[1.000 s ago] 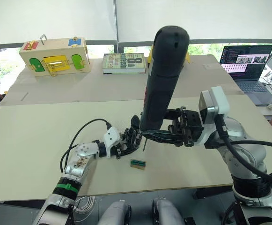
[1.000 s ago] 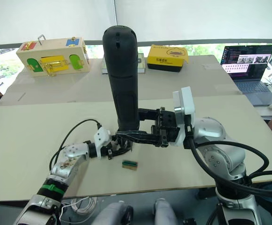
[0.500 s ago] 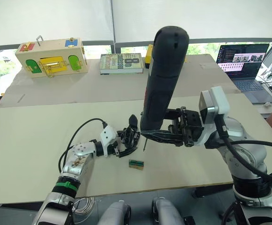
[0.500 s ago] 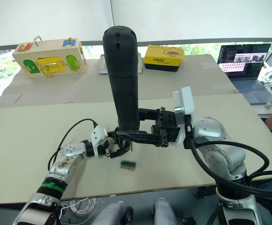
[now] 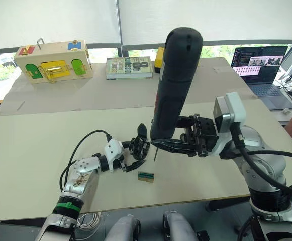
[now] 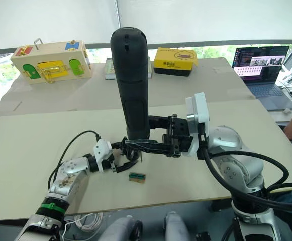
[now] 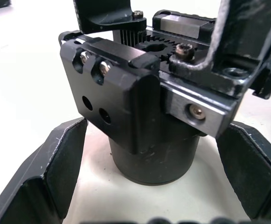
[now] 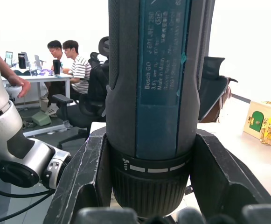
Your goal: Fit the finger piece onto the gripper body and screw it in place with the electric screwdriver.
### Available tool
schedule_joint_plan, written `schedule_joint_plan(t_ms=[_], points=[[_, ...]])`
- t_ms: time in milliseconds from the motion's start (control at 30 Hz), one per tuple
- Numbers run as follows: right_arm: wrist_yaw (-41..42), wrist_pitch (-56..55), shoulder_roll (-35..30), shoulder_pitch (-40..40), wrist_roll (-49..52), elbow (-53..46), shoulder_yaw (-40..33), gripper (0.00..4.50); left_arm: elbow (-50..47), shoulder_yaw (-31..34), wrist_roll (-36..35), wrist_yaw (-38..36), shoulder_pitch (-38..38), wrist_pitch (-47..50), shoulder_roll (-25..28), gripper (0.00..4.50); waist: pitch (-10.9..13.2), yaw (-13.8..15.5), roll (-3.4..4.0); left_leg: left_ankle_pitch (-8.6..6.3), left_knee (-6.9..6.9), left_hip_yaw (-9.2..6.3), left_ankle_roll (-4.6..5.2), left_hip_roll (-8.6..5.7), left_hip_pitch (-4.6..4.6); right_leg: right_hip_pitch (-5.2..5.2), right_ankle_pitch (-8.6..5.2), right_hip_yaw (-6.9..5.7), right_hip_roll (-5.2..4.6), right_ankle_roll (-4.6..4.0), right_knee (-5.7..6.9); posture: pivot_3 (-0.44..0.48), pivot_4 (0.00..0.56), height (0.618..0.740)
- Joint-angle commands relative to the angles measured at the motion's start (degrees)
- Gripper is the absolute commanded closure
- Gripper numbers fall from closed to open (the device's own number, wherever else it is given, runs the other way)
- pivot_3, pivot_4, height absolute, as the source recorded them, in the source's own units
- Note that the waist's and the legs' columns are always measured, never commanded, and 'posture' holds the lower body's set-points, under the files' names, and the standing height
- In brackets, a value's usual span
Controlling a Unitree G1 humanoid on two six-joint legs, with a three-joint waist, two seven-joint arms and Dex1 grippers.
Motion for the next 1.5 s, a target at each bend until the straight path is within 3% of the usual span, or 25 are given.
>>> schedule_joint_plan(t_ms=[33, 700, 800, 900, 1267, 1500], points=[[0.05, -1.77, 0.45, -0.88, 0.8, -1.38, -1.82, 2.58, -0.82, -1.26, 1.43, 1.84, 2.79, 2.9, -0.3, 0.08, 0.0, 0.01, 0.0, 0.0, 0.0, 0.0, 0.0, 0.0, 0.0, 0.0, 0.0, 0.0, 0.0, 0.0, 0.0, 0.0, 0.15, 0.74], [-0.04, -1.75, 0.96, -1.06, 0.59, -1.42, -1.45, 2.58, -3.41, -4.13, 1.93, 3.45, 2.79, 6.49, -1.43, 0.08, 0.0, 0.72, 0.0, -0.02, 0.01, 0.0, 0.01, -0.03, 0.0, 0.04, -0.01, -0.04, -0.03, 0.01, -0.03, 0.0, 0.15, 0.74], [-0.03, -1.82, 1.11, -1.29, 0.59, -1.42, -1.58, 2.58, -3.9, -4.33, 2.17, 3.67, 2.68, 7.67, -1.29, 0.91, 0.0, 0.74, 0.0, -0.02, 0.01, 0.0, 0.02, -0.03, 0.0, 0.04, -0.01, -0.04, -0.03, 0.01, -0.02, 0.0, 0.15, 0.74], [-0.36, -1.69, 1.52, -2.17, 0.94, -1.6, -1.6, 2.58, -4.18, -4.4, 2.26, 3.75, 2.61, 8.41, -1.16, 2.26, -0.01, 0.74, 0.01, -0.02, 0.01, 0.0, 0.02, -0.04, 0.0, 0.04, -0.01, -0.05, -0.03, 0.01, -0.02, 0.0, 0.15, 0.74], [-2.64, 1.64, 4.2, -8.56, 2.79, -1.08, 0.16, 2.58, -5.16, -4.77, 2.08, 3.65, 2.2, 9.8, -0.88, 2.25, -0.01, 0.92, 0.01, -0.02, 0.02, 0.0, 0.01, -0.04, 0.0, 0.04, 0.0, -0.06, -0.03, 0.01, -0.01, 0.0, 0.15, 0.74], [-5.0, 1.62, 7.81, -14.25, -1.92, 2.9, 3.5, 2.58, -5.49, -4.7, 1.74, 3.47, 2.44, 10.26, -0.73, 2.25, -0.01, 0.94, 0.01, -0.02, 0.02, -0.03, 0.01, -0.05, 0.0, 0.03, 0.0, -0.09, -0.03, 0.0, -0.01, 0.0, 0.15, 0.74]])
